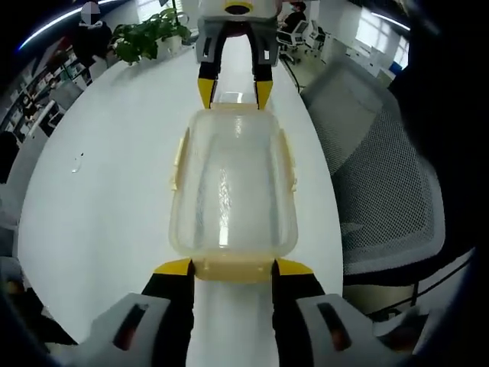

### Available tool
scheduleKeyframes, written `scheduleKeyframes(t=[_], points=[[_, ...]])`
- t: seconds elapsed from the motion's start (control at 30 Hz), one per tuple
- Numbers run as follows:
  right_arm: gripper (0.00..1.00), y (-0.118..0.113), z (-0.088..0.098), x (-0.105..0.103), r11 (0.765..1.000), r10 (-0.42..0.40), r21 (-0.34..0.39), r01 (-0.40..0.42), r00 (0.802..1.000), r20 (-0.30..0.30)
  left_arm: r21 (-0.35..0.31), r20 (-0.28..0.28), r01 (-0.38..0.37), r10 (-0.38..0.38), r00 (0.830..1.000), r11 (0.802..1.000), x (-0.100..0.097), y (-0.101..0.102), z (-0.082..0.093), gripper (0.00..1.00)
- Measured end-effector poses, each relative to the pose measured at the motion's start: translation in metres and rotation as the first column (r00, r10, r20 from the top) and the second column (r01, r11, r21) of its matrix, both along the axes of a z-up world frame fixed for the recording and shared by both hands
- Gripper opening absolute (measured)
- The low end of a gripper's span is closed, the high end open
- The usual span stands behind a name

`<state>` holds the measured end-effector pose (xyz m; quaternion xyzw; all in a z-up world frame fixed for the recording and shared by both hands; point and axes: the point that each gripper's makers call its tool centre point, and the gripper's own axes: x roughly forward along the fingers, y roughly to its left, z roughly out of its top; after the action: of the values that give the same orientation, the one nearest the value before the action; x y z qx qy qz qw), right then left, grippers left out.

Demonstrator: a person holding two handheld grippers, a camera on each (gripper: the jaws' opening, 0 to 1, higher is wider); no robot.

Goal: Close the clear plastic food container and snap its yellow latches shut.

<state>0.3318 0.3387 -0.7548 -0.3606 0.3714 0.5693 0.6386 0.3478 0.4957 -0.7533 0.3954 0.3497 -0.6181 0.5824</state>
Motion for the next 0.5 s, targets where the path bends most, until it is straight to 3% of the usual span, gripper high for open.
scheduleKeyframes(t=[0.5], points=[[0.39, -0.034, 0.002, -0.005, 1.000, -0.011, -0.017, 0.011, 1.000, 0.004, -0.014, 0.001, 0.003, -0.003, 1.000, 1.000, -0.004, -0.034, 0.000, 0.38]])
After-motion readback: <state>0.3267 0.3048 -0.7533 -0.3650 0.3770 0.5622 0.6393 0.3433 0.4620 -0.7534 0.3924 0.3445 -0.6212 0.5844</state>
